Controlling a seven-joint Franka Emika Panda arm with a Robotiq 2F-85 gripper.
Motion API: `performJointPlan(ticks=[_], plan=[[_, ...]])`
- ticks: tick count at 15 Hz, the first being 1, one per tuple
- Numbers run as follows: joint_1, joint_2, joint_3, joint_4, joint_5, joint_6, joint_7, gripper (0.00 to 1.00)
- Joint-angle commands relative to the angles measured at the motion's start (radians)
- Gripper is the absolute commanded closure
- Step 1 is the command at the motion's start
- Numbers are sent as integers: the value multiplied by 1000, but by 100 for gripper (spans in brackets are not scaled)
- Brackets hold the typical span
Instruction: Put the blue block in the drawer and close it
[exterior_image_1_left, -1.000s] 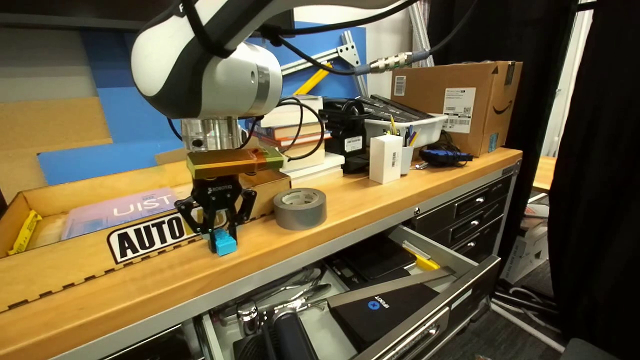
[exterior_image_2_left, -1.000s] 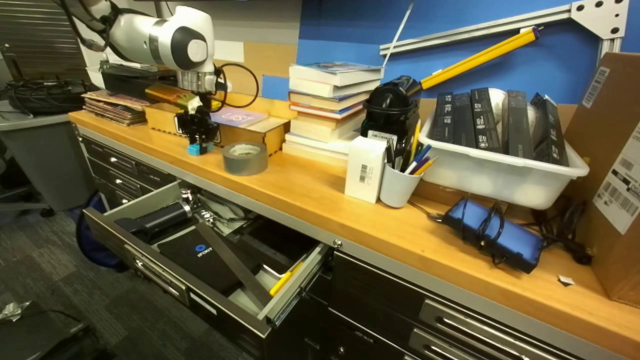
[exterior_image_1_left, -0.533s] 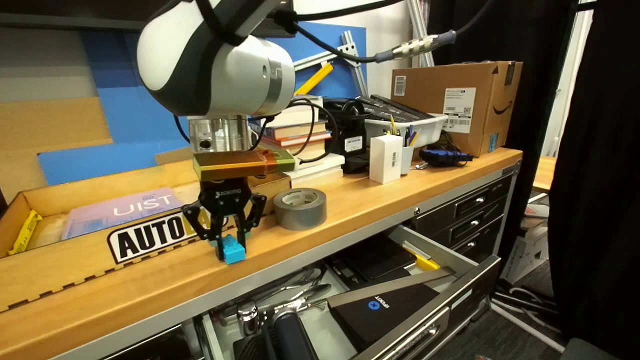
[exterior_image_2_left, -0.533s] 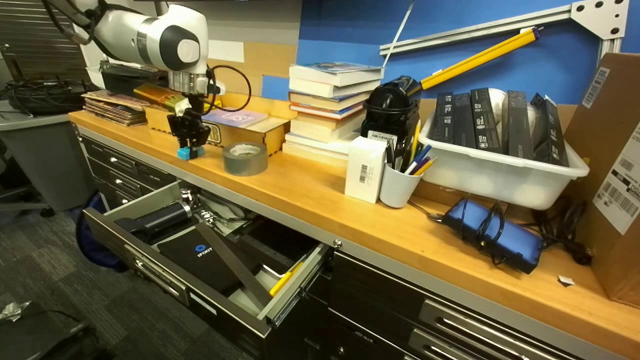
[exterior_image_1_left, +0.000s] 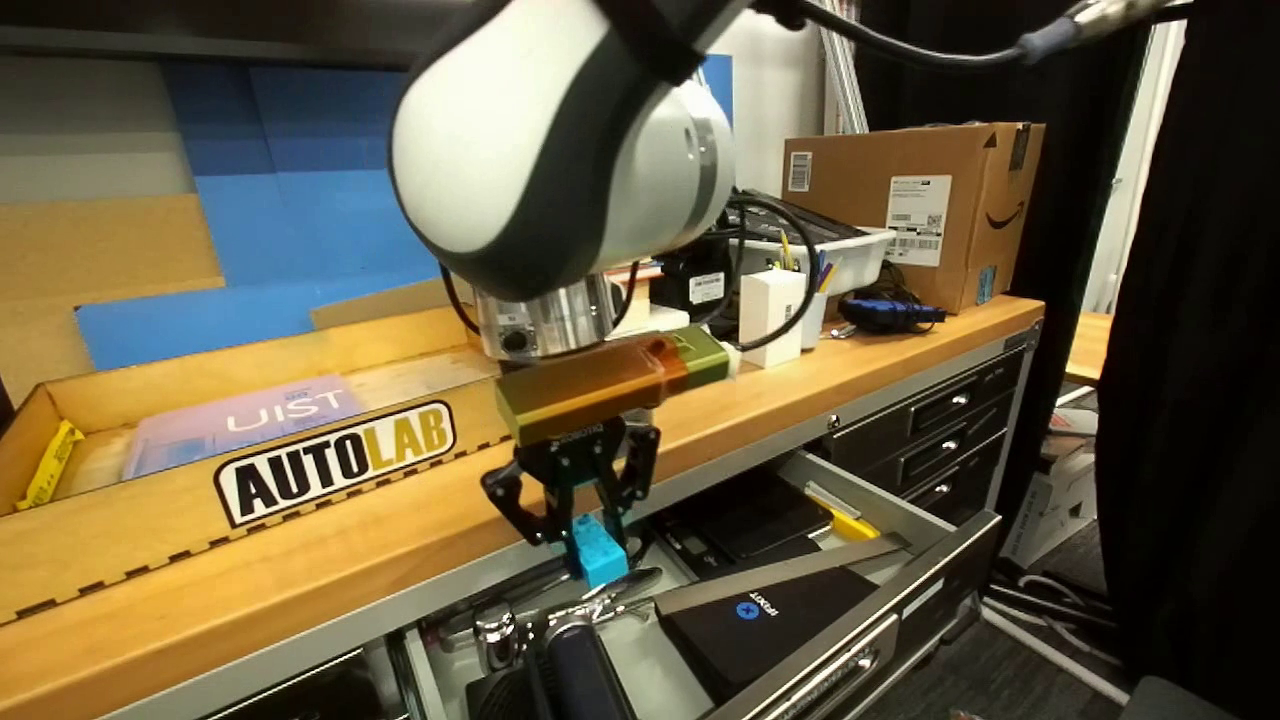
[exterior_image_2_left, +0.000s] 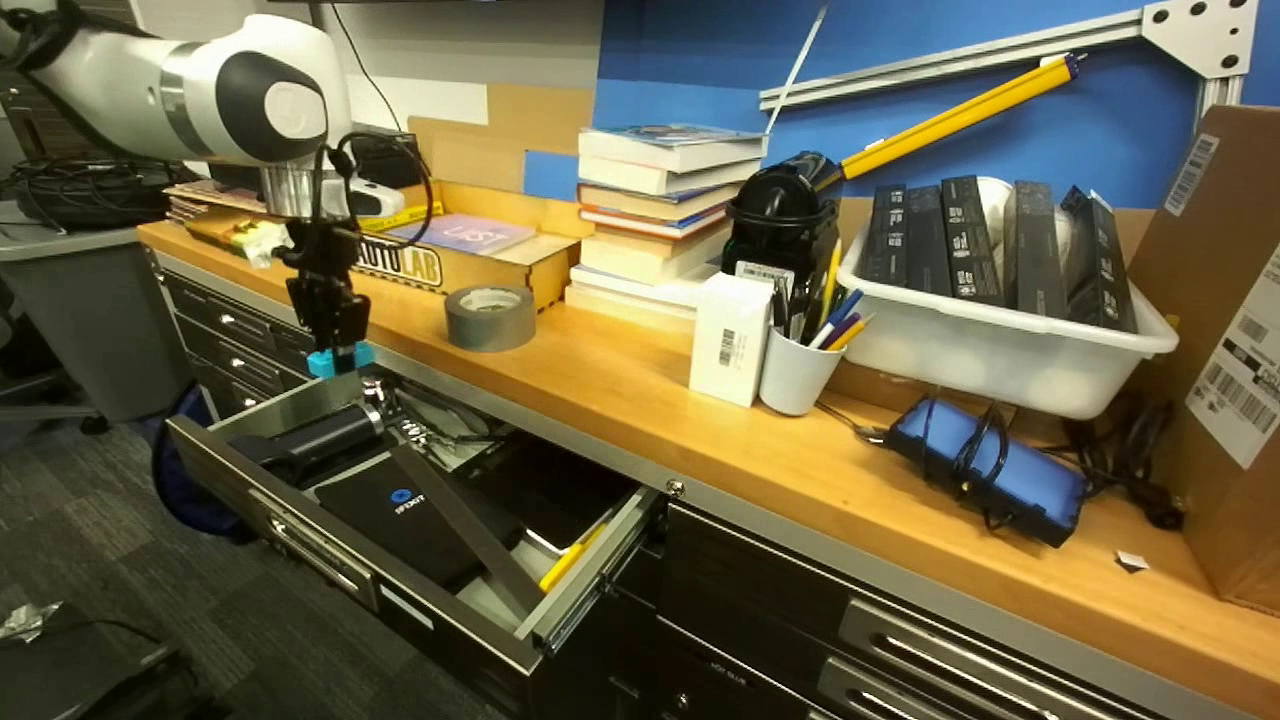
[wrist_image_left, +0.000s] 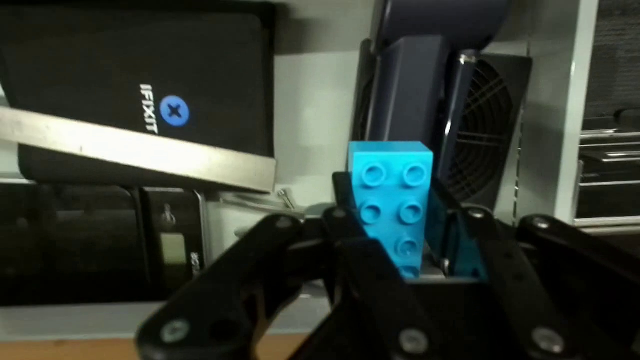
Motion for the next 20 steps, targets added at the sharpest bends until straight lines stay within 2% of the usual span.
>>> performJointPlan(ticks=[1, 4, 6, 7, 8, 11, 12, 13, 18, 20], plan=[[-12, -129, -9, -205, -17, 105, 77, 84], [-40, -186, -18, -317, 0, 198, 115, 82], [-62, -210, -23, -364, -9, 248, 146, 46], [-75, -221, -28, -388, -8, 277, 160, 75], [-88, -230, -33, -406, 2, 308, 157, 82], [-126, -236, -46, -429, 0, 358, 156, 83], [-135, -236, -49, -428, 6, 359, 153, 39], [-143, -238, -51, -430, 3, 362, 153, 38], [-162, -306, -43, -462, -7, 345, 184, 1], [-152, -353, -31, -481, 5, 278, 168, 0]])
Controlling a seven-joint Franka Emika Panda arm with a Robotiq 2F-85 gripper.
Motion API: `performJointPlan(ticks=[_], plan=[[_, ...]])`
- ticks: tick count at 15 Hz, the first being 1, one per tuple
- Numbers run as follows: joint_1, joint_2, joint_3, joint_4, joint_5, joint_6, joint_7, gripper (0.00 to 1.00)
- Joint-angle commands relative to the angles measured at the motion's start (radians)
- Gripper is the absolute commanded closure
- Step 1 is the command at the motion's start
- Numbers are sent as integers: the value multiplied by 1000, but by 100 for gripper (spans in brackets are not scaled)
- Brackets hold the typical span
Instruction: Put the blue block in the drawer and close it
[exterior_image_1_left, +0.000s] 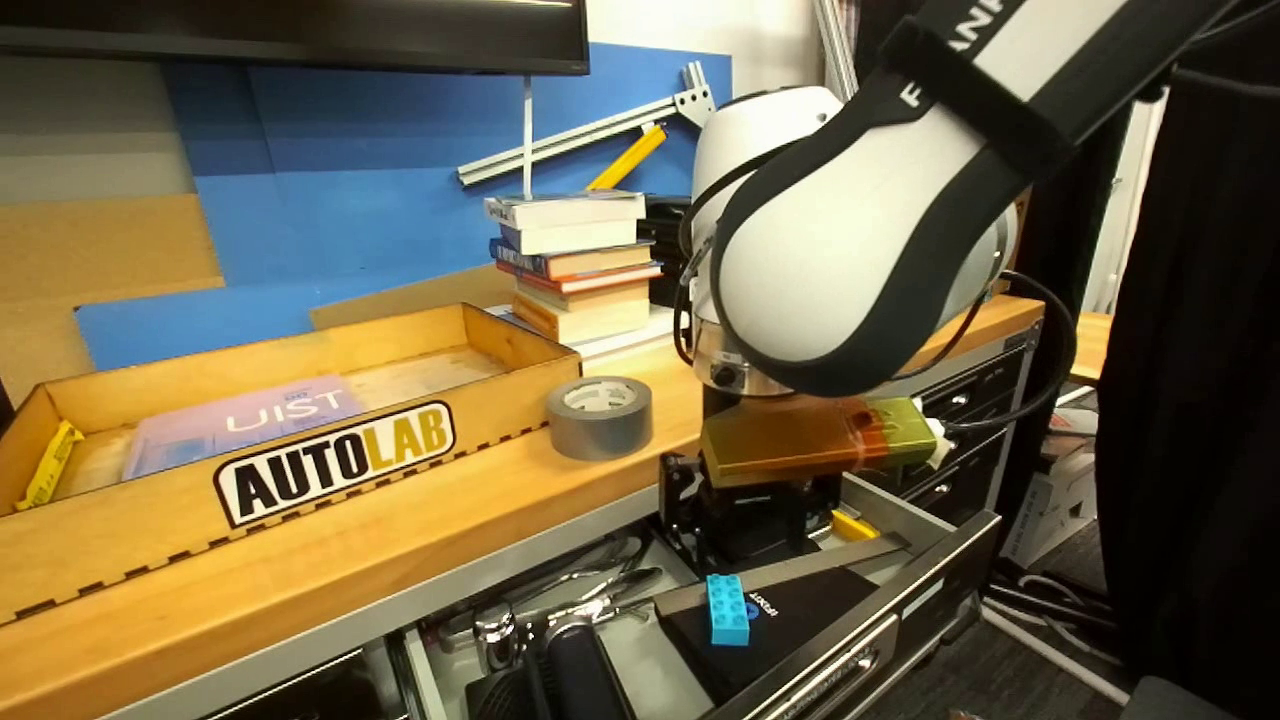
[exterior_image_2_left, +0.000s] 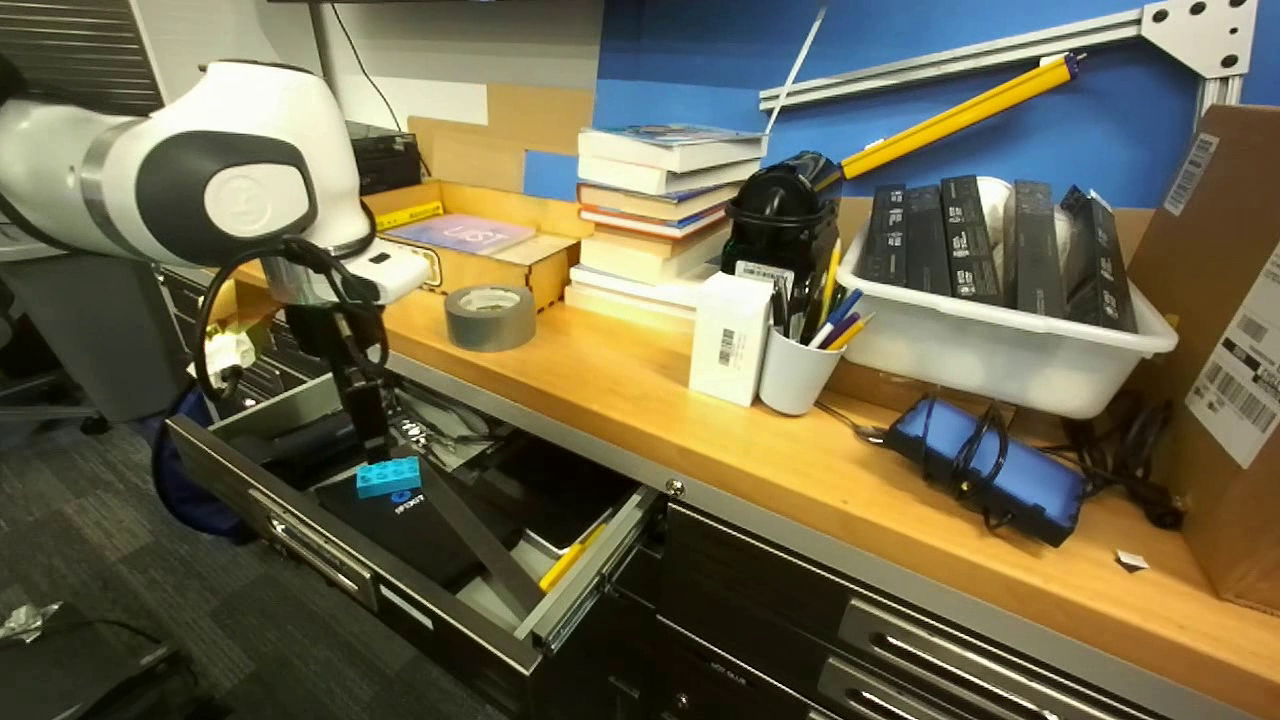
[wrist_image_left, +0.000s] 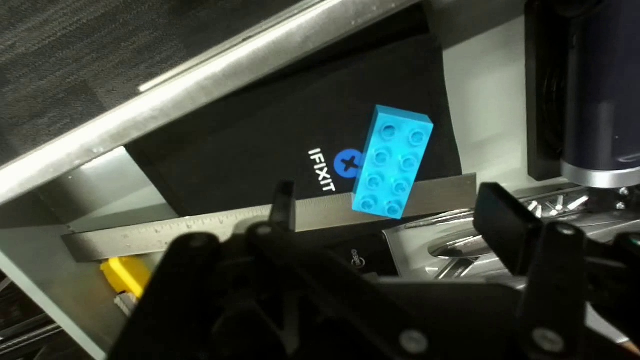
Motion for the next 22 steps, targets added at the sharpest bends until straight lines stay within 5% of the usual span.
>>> performJointPlan(ticks=[1, 5, 11, 15, 22], plan=[[11, -128, 25, -65, 14, -102, -11, 0], [34, -105, 30, -62, 64, -244, -110, 0], [50, 92, 22, -55, 157, -124, -280, 0], [71, 190, 40, -34, 225, -164, -325, 0], [77, 175, 39, -35, 218, -214, -417, 0]])
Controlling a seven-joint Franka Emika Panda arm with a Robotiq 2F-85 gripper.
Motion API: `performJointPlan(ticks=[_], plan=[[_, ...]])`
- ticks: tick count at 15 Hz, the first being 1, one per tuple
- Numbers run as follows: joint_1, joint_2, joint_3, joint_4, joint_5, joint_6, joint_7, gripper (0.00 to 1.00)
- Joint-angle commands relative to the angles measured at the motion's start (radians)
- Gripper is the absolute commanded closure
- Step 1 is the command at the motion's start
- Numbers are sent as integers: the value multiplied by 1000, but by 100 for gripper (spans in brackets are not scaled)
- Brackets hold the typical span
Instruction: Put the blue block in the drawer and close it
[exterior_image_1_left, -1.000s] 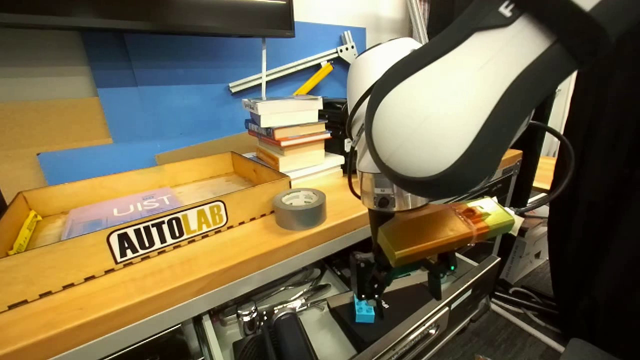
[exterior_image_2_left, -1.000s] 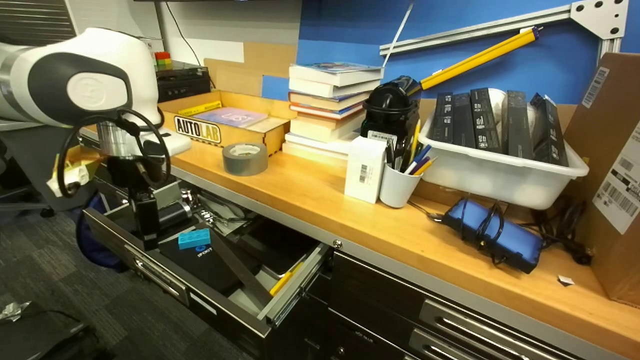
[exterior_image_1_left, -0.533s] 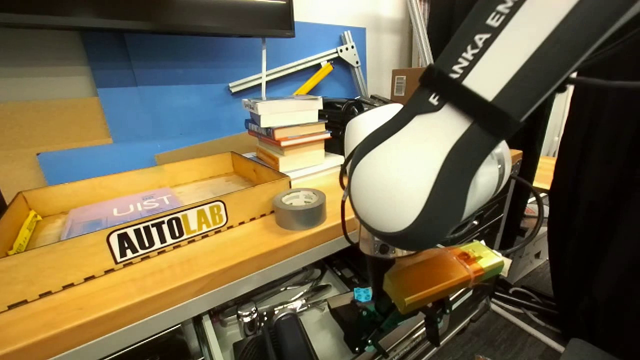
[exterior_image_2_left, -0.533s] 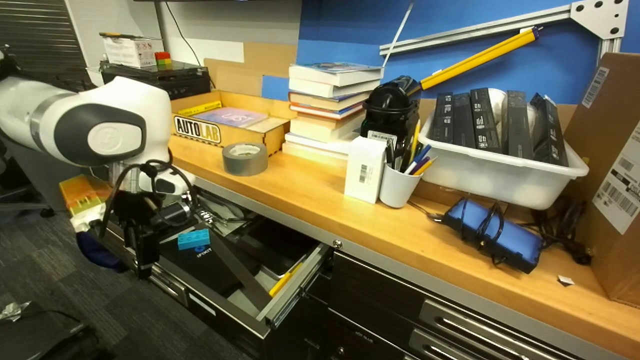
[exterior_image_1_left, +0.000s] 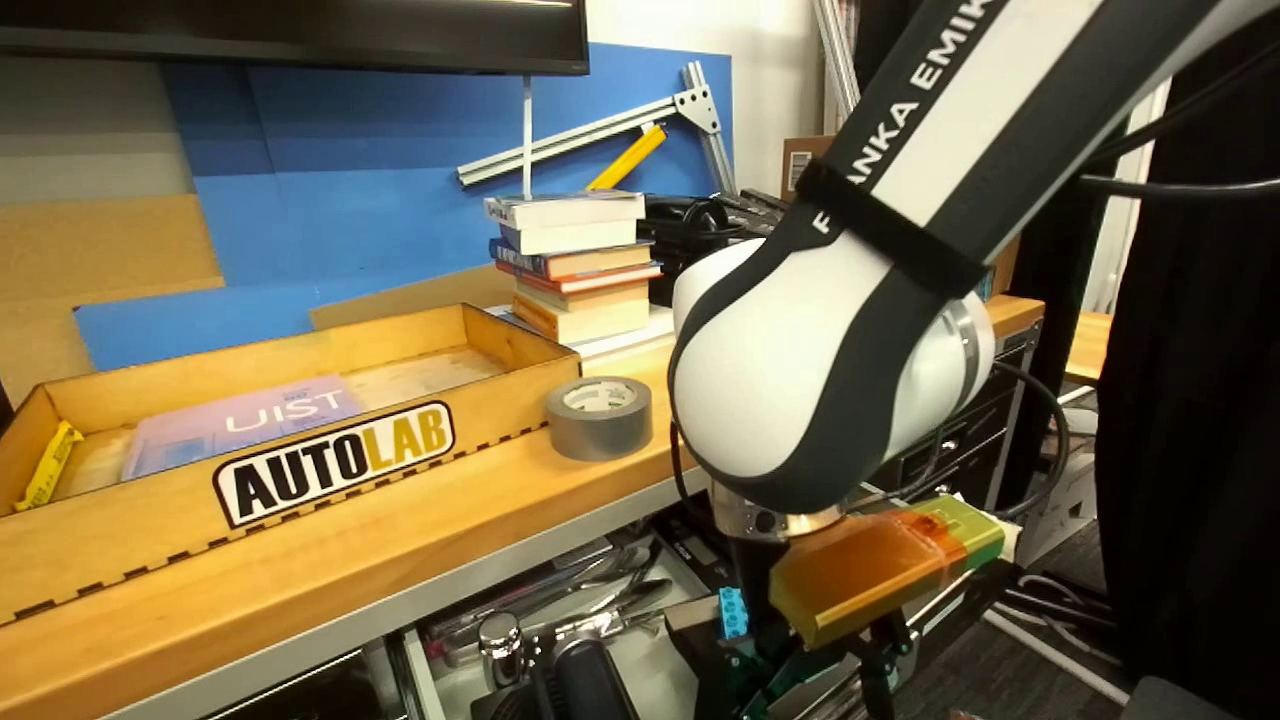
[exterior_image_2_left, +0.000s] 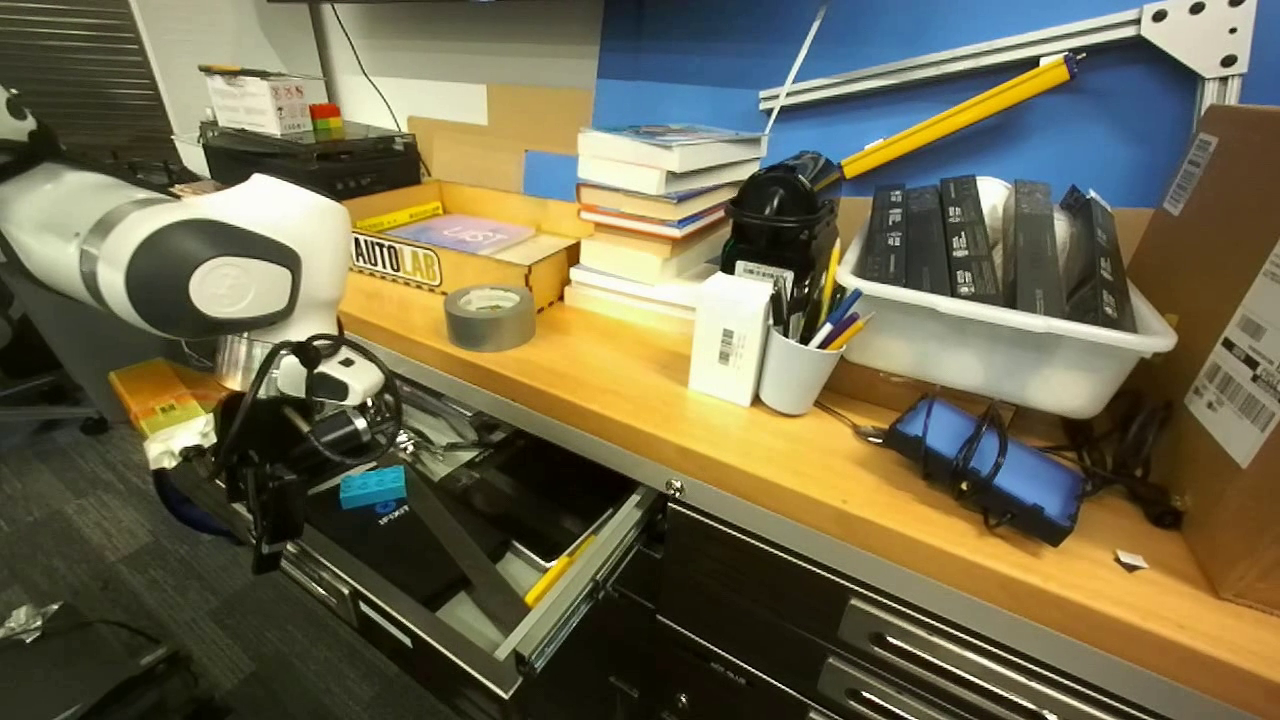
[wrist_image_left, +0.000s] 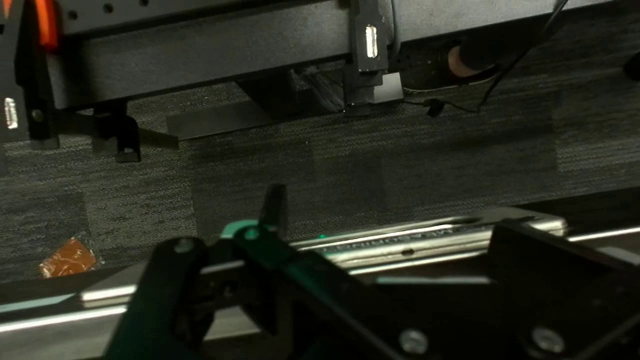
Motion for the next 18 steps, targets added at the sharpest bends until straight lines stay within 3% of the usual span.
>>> performJointPlan(ticks=[1, 5, 8, 10, 12, 18], plan=[[26, 14, 7, -18, 53, 15, -121, 0], [32, -42, 4, -78, 144, 55, -279, 0], [42, -24, 1, -71, 217, -30, -414, 0], [47, 36, 11, -42, 172, -80, -307, 0], [49, 81, 14, -24, 179, -45, -269, 0], [56, 184, -4, 67, 79, 148, 55, 0]])
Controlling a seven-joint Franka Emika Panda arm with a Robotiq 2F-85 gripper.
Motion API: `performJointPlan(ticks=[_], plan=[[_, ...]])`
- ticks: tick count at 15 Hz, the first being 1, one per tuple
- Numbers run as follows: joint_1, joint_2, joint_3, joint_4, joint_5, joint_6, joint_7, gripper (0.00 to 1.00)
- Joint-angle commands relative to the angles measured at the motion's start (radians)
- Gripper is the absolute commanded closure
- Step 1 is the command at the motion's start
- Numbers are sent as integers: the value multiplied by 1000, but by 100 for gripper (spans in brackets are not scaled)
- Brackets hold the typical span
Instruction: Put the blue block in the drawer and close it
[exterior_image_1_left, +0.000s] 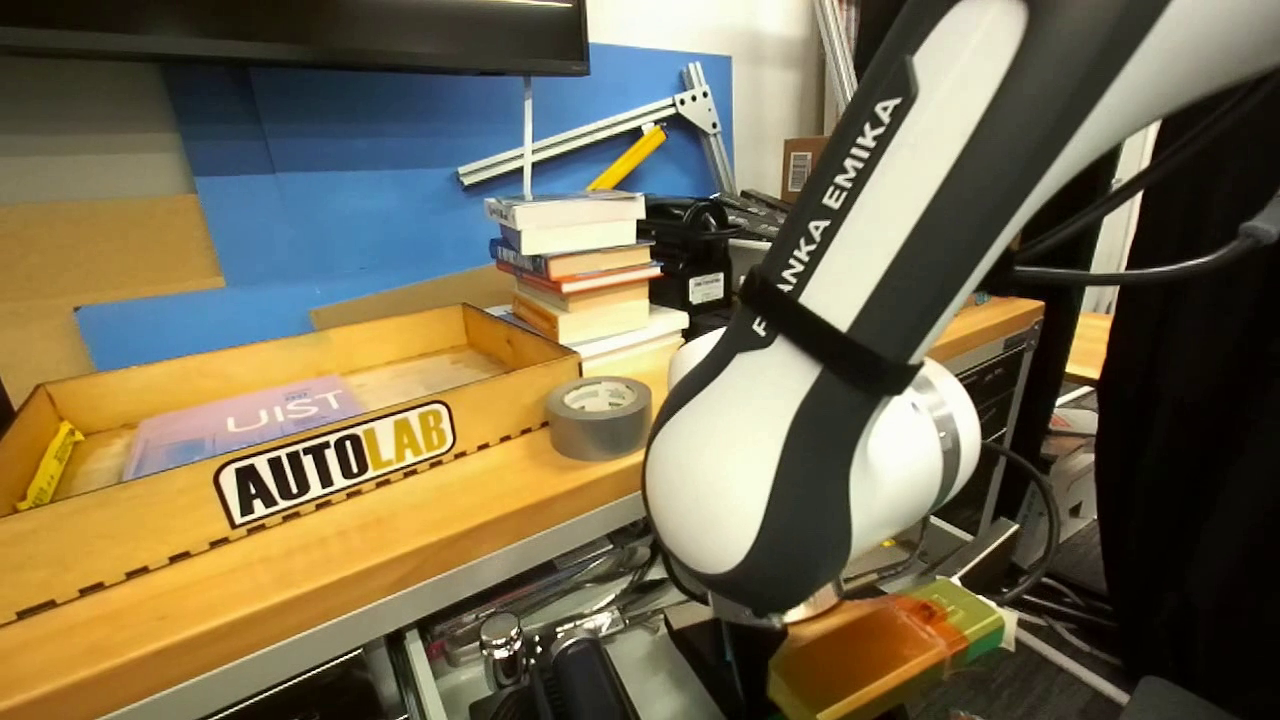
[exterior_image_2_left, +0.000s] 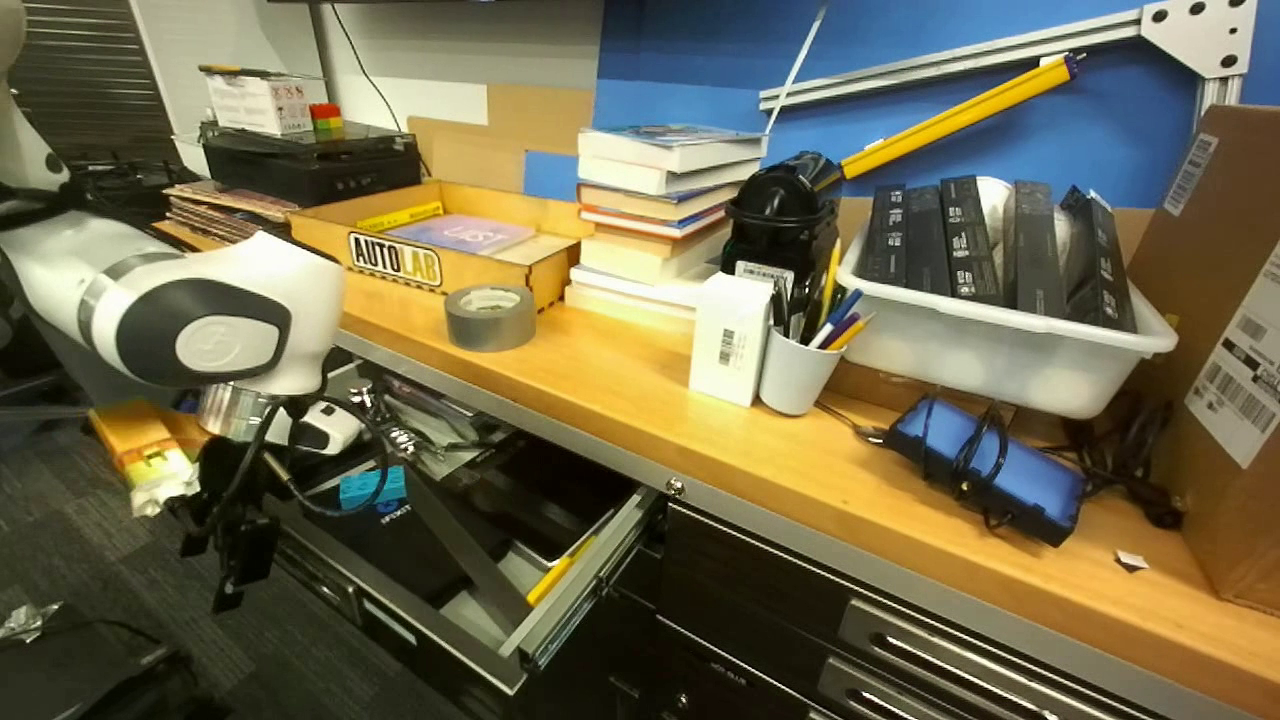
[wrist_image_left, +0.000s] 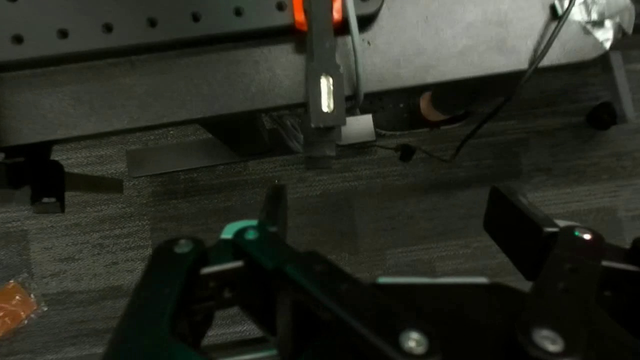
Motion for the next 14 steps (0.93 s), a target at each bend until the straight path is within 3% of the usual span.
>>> performJointPlan(ticks=[1, 9, 14], plan=[[10, 64, -22, 87, -56, 110, 178, 0], [29, 108, -100, 211, -186, 335, 509, 0], [106, 195, -214, 276, -405, 502, 850, 0]])
